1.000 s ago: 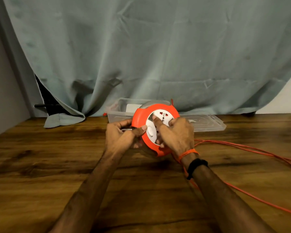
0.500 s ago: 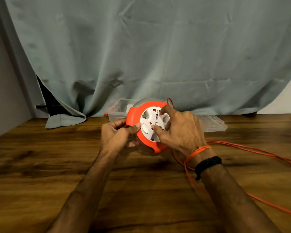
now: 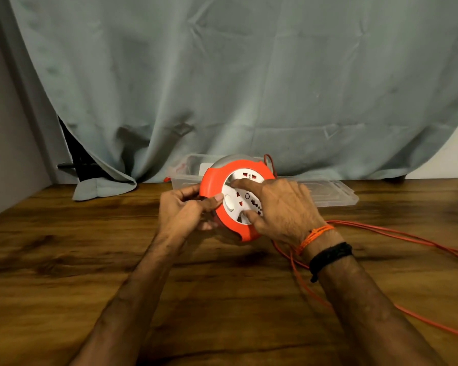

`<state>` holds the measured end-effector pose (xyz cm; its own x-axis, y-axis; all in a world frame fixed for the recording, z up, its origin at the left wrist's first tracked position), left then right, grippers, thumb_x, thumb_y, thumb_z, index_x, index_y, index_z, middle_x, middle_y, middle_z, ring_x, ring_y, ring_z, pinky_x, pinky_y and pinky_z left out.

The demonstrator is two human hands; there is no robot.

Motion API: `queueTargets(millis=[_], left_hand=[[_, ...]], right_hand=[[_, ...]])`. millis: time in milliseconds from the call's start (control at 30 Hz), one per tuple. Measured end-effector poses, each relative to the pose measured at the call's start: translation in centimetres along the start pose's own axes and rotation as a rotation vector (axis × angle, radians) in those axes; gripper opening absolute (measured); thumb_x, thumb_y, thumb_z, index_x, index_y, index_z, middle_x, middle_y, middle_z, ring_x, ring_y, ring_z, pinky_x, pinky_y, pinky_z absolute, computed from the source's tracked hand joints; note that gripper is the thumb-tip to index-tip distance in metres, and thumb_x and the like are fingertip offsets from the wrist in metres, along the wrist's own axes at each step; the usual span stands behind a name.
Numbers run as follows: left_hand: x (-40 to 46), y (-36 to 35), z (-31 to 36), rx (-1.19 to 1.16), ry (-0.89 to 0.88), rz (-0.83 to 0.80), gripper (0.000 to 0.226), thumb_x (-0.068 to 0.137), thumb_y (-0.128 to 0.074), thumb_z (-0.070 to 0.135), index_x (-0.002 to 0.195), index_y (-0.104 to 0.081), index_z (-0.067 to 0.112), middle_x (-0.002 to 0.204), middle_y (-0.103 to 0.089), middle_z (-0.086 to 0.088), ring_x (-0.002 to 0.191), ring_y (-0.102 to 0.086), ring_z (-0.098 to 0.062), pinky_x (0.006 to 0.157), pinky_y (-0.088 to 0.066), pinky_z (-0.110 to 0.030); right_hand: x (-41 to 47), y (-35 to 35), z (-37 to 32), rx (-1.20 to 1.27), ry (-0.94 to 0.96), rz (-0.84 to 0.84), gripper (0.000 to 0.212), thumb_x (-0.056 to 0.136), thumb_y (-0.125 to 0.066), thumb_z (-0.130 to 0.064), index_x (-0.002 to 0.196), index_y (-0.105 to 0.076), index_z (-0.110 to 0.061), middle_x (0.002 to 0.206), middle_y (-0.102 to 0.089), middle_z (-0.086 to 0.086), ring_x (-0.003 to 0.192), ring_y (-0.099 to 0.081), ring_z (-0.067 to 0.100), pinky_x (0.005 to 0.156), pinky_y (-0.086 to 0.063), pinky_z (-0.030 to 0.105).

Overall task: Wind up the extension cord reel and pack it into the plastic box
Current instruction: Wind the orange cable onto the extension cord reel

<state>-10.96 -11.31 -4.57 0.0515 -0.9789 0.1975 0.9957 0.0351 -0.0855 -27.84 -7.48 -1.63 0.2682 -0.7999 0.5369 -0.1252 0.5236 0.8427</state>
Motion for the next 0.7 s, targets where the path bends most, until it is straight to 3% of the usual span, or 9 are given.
queueTargets(millis=[133, 200, 267, 333, 400, 433, 500, 600, 700], left_hand=[[-0.3, -0.2, 0.2, -0.005, -0.014, -0.023, 0.034, 0.073, -0.08, 0.006, 0.106, -0.072, 0.005, 0.083, -0.077, -0.009, 0.072, -0.074, -0.028, 0.067, -0.061, -0.048], [-0.4, -0.3, 0.2, -0.017, -0.019, -0.018, 0.034, 0.073, -0.08, 0.005, 0.106, -0.072, 0.003, 0.082, -0.077, -0.01, 0.069, -0.074, -0.025, 0.062, -0.062, -0.042], [-0.4, -0.5, 0.3, -0.018, -0.033, -0.003, 0.035, 0.073, -0.08, 0.005, 0.107, -0.072, 0.003, 0.084, -0.076, -0.012, 0.068, -0.074, -0.028, 0.056, -0.061, -0.038], [-0.6, -0.9, 0.3, 0.006, -0.055, -0.01, 0.038, 0.072, -0.081, 0.007, 0.109, -0.071, 0.002, 0.086, -0.076, -0.015, 0.07, -0.073, -0.037, 0.057, -0.061, -0.042], [-0.8, -1.3, 0.2, 0.038, -0.058, -0.025, 0.041, 0.072, -0.081, 0.007, 0.111, -0.07, 0.003, 0.088, -0.076, -0.016, 0.073, -0.072, -0.041, 0.064, -0.06, -0.051], [-0.9, -1.5, 0.1, 0.046, -0.05, -0.032, 0.041, 0.072, -0.081, 0.008, 0.112, -0.07, 0.003, 0.09, -0.076, -0.016, 0.073, -0.073, -0.039, 0.065, -0.06, -0.052], [-1.0, -1.6, -0.1, 0.051, -0.038, -0.036, 0.042, 0.072, -0.081, 0.008, 0.112, -0.07, 0.004, 0.095, -0.075, -0.015, 0.072, -0.074, -0.031, 0.063, -0.061, -0.048], [-0.9, -1.2, -0.1, 0.058, -0.032, -0.036, 0.042, 0.073, -0.08, 0.009, 0.113, -0.069, 0.004, 0.098, -0.075, -0.015, 0.075, -0.075, -0.028, 0.062, -0.061, -0.045], [-0.7, -0.8, 0.0, 0.032, -0.014, -0.025, 0.04, 0.074, -0.079, 0.009, 0.113, -0.069, 0.004, 0.096, -0.075, -0.014, 0.075, -0.075, -0.025, 0.06, -0.062, -0.042]], right_hand=[[0.0, 0.1, -0.2, -0.028, -0.022, 0.082, 0.063, 0.077, -0.061, -0.049, 0.137, -0.041, -0.047, 0.103, -0.069, 0.002, 0.1, -0.063, 0.032, 0.071, -0.037, 0.033], [-0.1, -0.4, -0.4, 0.072, -0.172, 0.16, 0.058, 0.074, -0.062, -0.058, 0.128, -0.053, -0.04, 0.097, -0.071, 0.004, 0.096, -0.065, 0.031, 0.073, -0.044, 0.034], [-0.1, -0.7, -0.1, 0.379, -0.455, 0.271, 0.043, 0.081, -0.059, -0.057, 0.109, -0.064, -0.026, 0.091, -0.073, 0.007, 0.095, -0.065, 0.031, 0.077, -0.047, 0.035], [0.1, -1.1, 0.7, 0.629, -0.7, 0.292, 0.032, 0.091, -0.053, -0.041, 0.08, -0.066, -0.015, 0.068, -0.072, -0.001, 0.089, -0.064, 0.027, 0.073, -0.04, 0.027], [0.0, -1.0, 1.3, 0.695, -0.763, 0.274, 0.046, 0.095, -0.05, -0.031, 0.054, -0.058, -0.012, 0.037, -0.056, -0.011, 0.064, -0.057, 0.013, 0.061, -0.031, 0.019], [-0.1, -0.9, 1.4, 0.701, -0.759, 0.256, 0.051, 0.095, -0.05, -0.031, 0.049, -0.057, -0.011, 0.035, -0.054, -0.012, 0.056, -0.053, 0.004, 0.058, -0.032, 0.018], [0.0, -0.8, 1.5, 0.691, -0.713, 0.209, 0.052, 0.095, -0.051, -0.037, 0.054, -0.064, -0.008, 0.045, -0.064, -0.005, 0.059, -0.058, 0.001, 0.066, -0.044, 0.017], [0.4, -1.2, 1.2, 0.556, -0.647, 0.181, 0.041, 0.092, -0.054, -0.046, 0.073, -0.067, -0.011, 0.073, -0.073, 0.006, 0.083, -0.066, 0.023, 0.076, -0.049, 0.029], [0.4, -0.9, 1.0, 0.432, -0.561, 0.175, 0.037, 0.089, -0.056, -0.052, 0.092, -0.069, -0.017, 0.093, -0.073, 0.01, 0.095, -0.065, 0.03, 0.08, -0.05, 0.034]])
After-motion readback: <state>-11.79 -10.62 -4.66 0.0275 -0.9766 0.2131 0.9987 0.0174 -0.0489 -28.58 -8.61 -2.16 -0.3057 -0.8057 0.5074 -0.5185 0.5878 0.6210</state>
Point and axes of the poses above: each hand's wrist, its own x-axis towards the middle knuckle, its own y-axis out of the back of the hand, z = x × y, the point moved 2 cm from there along x, towards the middle knuckle
